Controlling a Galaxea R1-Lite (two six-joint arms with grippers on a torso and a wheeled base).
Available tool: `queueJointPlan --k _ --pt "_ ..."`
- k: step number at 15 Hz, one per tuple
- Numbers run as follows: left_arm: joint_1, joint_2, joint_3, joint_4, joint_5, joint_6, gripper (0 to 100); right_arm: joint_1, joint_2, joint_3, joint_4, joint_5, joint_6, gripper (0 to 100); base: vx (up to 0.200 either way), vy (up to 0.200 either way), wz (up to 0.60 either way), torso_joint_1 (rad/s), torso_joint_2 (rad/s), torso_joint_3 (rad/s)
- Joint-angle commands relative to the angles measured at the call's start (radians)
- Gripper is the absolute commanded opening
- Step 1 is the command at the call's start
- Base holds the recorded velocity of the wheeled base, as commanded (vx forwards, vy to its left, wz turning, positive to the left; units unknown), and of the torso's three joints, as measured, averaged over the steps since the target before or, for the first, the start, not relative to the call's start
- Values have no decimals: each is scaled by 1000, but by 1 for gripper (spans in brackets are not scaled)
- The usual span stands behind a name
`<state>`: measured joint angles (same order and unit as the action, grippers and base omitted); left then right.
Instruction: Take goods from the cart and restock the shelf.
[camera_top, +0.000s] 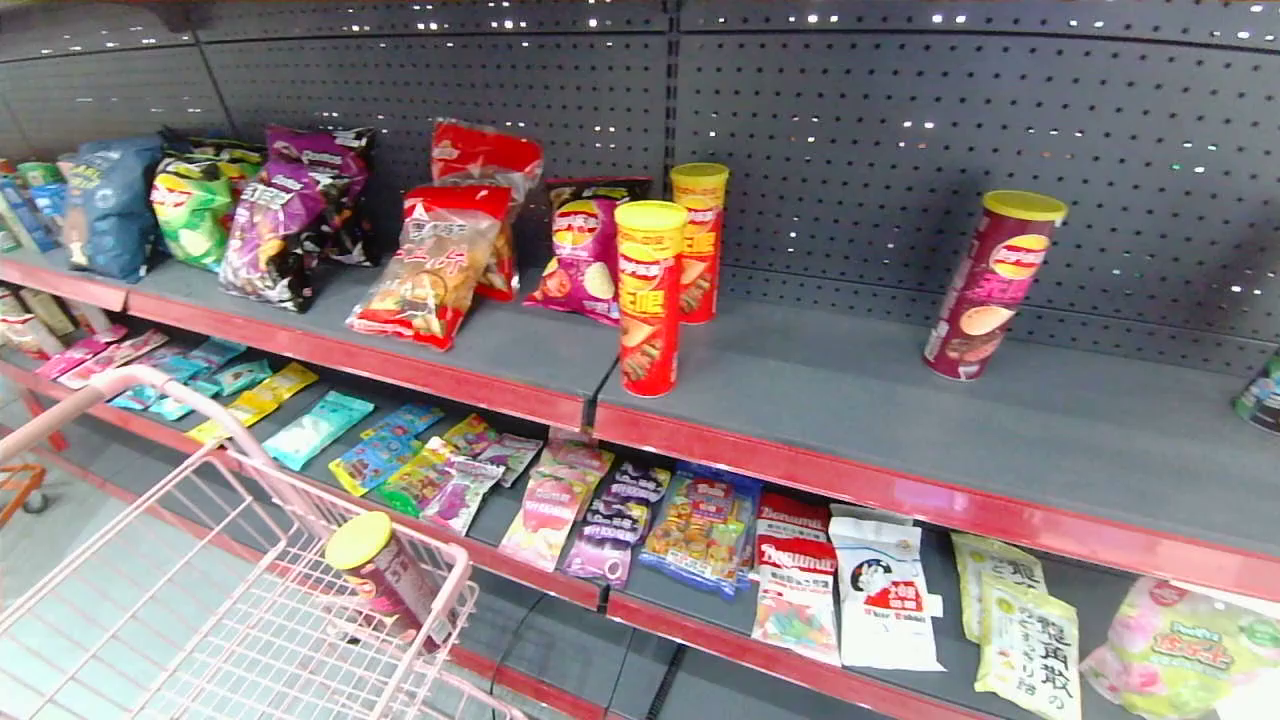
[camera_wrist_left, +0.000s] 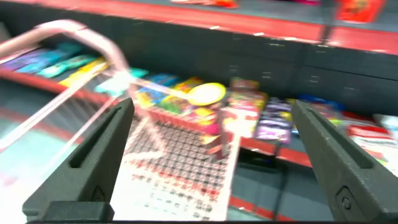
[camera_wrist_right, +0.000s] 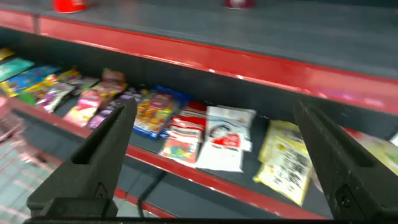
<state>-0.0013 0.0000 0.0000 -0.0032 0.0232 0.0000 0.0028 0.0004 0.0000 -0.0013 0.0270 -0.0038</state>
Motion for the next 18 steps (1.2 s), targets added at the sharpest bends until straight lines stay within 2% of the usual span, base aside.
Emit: queueJointPlan --k 1,3,8,18 --pt "0 2 0 0 1 0 100 0 1 0 0 1 -1 100 0 0 600 7 12 2" --pt "0 0 0 0 1 0 100 0 1 0 0 1 -1 100 0 0 600 0 2 0" --pt "0 2 0 0 1 0 100 0 1 0 0 -2 1 100 0 0 0 0 0 0" --pt "-2 2 0 0 -2 3 100 0 1 0 0 -4 4 100 0 0 0 -145 359 209"
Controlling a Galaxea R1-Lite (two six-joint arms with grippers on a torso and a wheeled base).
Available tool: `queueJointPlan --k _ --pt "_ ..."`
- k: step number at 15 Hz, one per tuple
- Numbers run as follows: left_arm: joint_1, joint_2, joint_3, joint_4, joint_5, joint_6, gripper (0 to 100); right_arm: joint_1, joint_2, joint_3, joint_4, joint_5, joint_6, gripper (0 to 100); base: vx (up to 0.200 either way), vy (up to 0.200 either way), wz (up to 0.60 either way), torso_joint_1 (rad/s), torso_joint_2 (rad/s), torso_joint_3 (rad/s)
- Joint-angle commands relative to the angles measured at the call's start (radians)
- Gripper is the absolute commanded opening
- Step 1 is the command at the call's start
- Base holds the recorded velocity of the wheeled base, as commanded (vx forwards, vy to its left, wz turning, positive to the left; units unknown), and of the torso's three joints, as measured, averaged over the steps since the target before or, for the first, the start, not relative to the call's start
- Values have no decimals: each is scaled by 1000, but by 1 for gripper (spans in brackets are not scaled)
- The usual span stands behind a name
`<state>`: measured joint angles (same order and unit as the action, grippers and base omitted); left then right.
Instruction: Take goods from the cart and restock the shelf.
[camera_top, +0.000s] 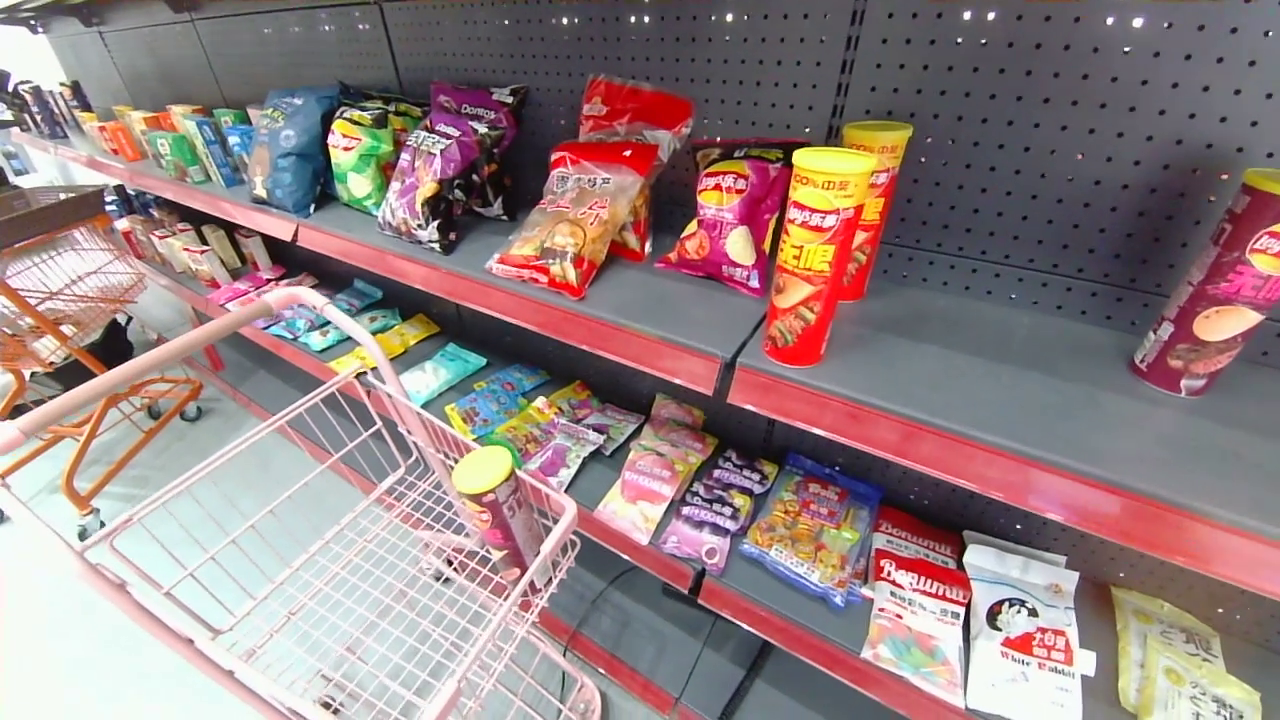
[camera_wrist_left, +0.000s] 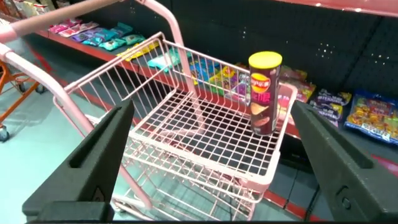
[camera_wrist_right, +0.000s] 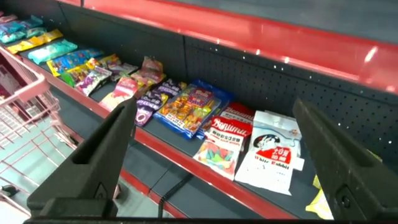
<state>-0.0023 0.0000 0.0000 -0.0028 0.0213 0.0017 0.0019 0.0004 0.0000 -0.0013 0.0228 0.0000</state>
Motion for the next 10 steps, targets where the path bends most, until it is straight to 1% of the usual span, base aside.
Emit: queueJointPlan --k 1,6,10 --pt "-1 2 0 0 0 1 100 1 1 0 0 0 0 100 0 0 0 -203 486 300" --pt "-1 3 0 0 -1 1 100 1 0 0 0 0 0 100 0 0 0 -196 545 342" --pt "1 3 0 0 3 1 100 1 1 0 0 0 0 100 0 0 0 -161 497 332"
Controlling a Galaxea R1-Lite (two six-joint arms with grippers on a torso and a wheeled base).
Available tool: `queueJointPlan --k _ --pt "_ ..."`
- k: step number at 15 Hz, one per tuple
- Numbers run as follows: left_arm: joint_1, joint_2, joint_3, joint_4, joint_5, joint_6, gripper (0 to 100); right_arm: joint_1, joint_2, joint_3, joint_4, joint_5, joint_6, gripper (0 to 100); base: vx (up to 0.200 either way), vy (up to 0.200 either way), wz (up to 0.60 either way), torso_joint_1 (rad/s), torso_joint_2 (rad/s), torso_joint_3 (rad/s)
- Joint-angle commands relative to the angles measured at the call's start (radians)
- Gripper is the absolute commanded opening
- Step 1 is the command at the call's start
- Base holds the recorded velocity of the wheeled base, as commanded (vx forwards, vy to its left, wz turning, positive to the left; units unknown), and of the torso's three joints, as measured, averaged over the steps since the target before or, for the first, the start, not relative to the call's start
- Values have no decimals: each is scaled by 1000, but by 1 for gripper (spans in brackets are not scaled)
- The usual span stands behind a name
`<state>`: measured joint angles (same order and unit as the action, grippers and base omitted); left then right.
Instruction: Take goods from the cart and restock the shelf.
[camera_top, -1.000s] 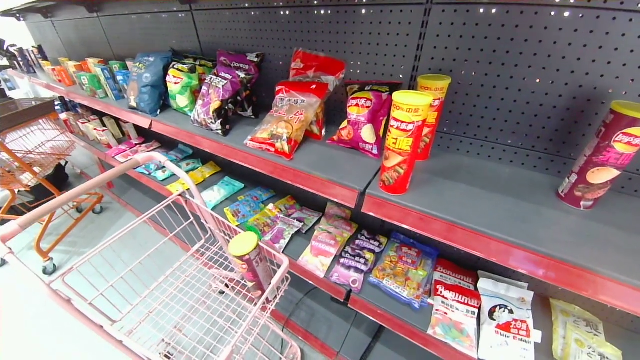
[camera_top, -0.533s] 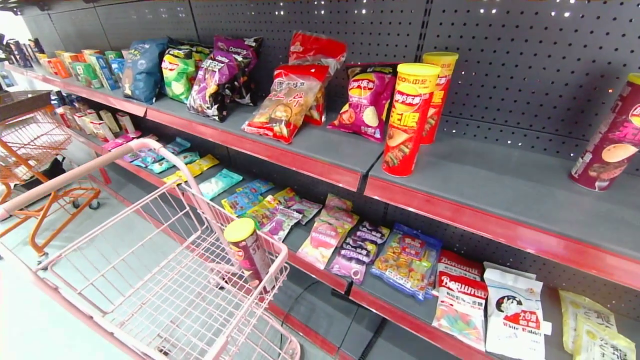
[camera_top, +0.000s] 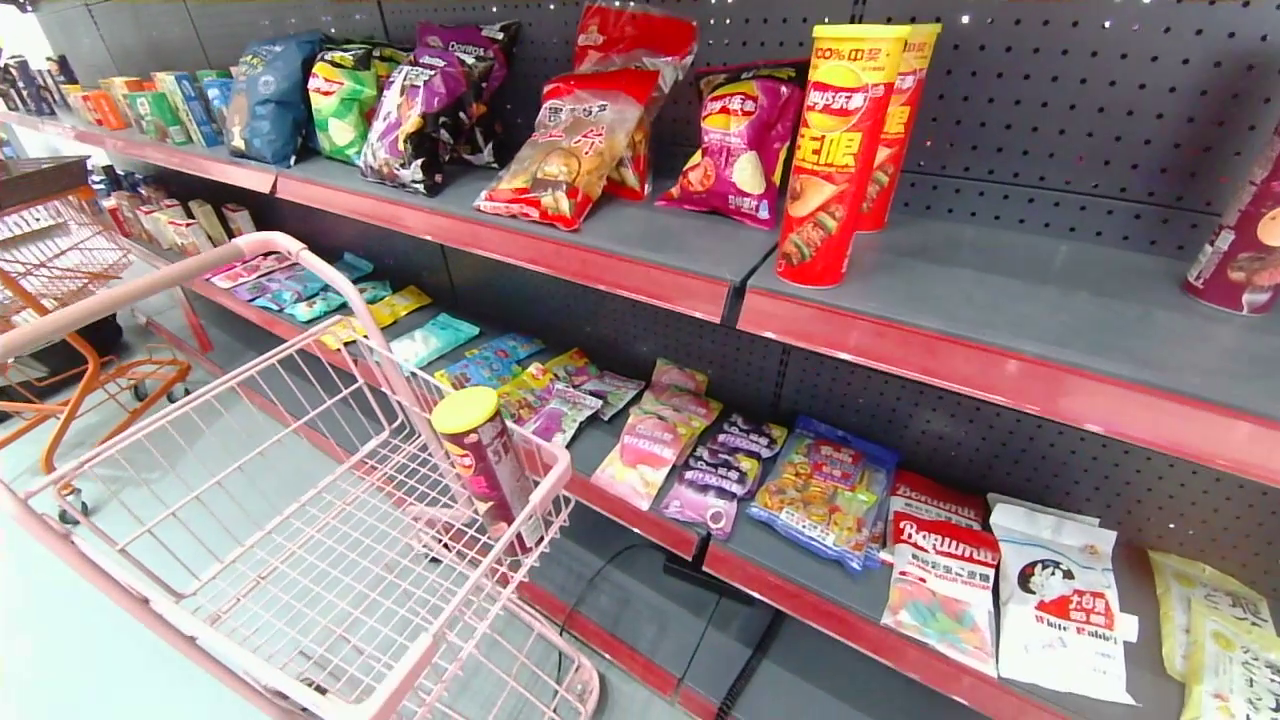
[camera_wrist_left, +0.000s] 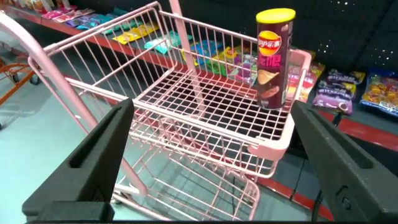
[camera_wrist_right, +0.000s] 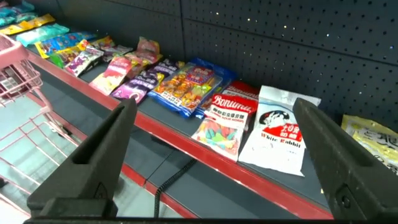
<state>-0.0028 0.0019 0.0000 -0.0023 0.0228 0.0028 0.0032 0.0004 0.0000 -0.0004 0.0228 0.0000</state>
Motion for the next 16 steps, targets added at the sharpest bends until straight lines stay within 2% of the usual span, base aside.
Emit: queueJointPlan --k 1,2,3,4,5,7,8,10,11,12,14,16 --pt "1 0 -3 -5 2 5 100 0 1 0 -1 0 0 100 0 0 0 -66 227 163" --pt "-8 52 -98 -11 3 -12 100 0 1 0 -1 -1 0 100 0 0 0 -36 124 95" --pt "-20 162 -207 -18 5 -46 100 0 0 0 -1 -3 0 100 0 0 0 -22 80 56" --pt "-36 380 -439 -28 2 -168 100 0 1 0 -1 -1 -3 100 0 0 0 0 0 0" --pt "-36 581 -604 -31 -3 -178 100 0 1 0 -1 -1 -3 100 0 0 0 0 0 0" --pt "-37 750 -606 -84 -20 -124 100 0 0 0 -1 -1 -3 100 0 0 0 0 0 0" --pt "-37 948 -575 -186 -78 -113 100 0 1 0 -1 -1 -2 100 0 0 0 0 0 0" --pt "-37 1130 -546 -364 -158 -101 100 0 0 0 -1 -1 -2 100 0 0 0 0 0 0" --pt "-36 1287 -528 -492 -215 -43 100 0 0 0 -1 -1 -3 100 0 0 0 0 0 0" --pt "-36 1368 -515 -556 -245 -20 100 0 0 0 -1 -1 -2 100 0 0 0 0 0 0" --pt "-37 1486 -514 -631 -307 -3 100 0 1 0 -1 -1 -2 100 0 0 0 0 0 0" --pt "-37 1618 -502 -694 -326 3 100 0 1 0 -1 -1 -2 100 0 0 0 0 0 0"
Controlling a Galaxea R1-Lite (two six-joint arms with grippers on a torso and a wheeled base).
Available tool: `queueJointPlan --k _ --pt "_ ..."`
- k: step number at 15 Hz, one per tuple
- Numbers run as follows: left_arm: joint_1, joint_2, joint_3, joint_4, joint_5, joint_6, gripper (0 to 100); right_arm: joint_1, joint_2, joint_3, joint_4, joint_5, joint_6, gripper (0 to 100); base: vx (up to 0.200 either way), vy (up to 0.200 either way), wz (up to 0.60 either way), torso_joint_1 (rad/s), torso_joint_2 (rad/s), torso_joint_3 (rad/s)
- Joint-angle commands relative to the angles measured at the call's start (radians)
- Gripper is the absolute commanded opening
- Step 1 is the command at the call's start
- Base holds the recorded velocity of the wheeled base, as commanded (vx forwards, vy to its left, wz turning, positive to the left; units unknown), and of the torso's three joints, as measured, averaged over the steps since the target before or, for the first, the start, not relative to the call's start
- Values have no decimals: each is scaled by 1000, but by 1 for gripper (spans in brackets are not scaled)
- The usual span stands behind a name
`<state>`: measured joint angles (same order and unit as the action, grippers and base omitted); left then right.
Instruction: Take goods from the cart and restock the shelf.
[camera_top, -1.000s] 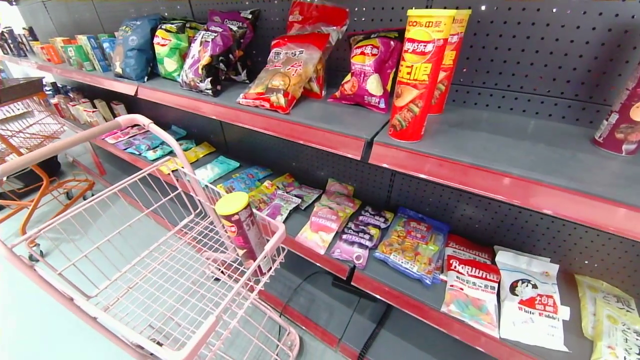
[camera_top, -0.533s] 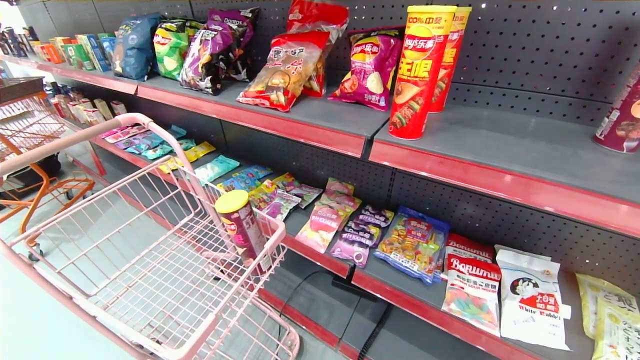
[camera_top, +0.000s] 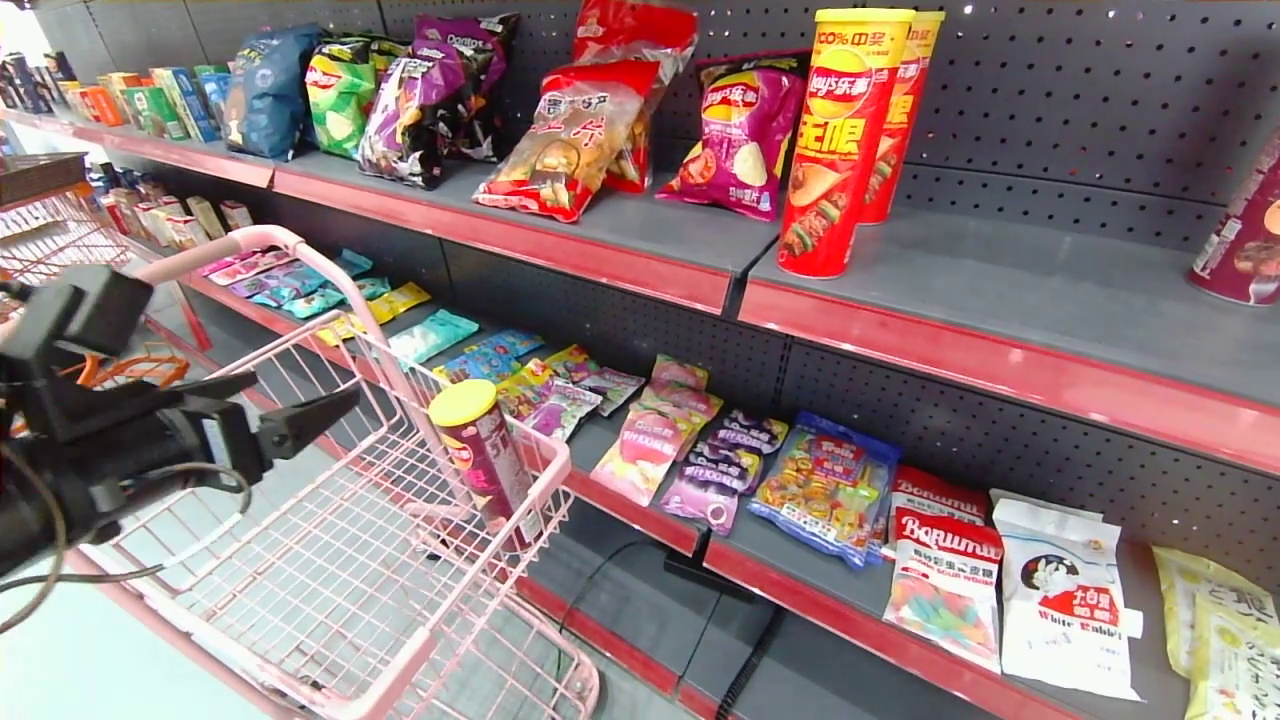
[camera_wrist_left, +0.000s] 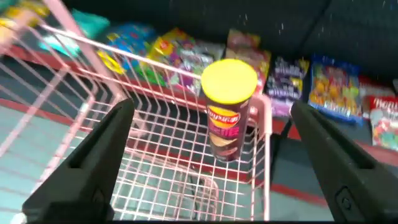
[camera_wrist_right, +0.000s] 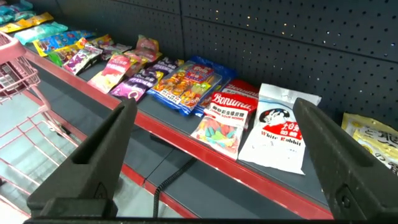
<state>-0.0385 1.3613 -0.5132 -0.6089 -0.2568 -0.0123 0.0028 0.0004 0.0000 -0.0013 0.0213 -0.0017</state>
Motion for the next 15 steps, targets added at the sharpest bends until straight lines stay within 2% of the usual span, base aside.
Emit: queueJointPlan --k 1,5,6,9,15 --pt "-4 318 19 -143 -53 20 100 0 0 0 0 0 2 100 0 0 0 0 0 0" --pt "-78 533 19 -379 -59 28 100 0 0 0 0 0 0 100 0 0 0 0 0 0" --pt "-90 567 19 -407 -59 28 100 0 1 0 0 0 0 100 0 0 0 0 0 0" --pt "-118 653 -11 -479 -76 26 100 0 1 0 0 0 0 100 0 0 0 0 0 0" --pt "-149 740 -67 -522 -87 26 100 0 1 0 0 0 2 100 0 0 0 0 0 0"
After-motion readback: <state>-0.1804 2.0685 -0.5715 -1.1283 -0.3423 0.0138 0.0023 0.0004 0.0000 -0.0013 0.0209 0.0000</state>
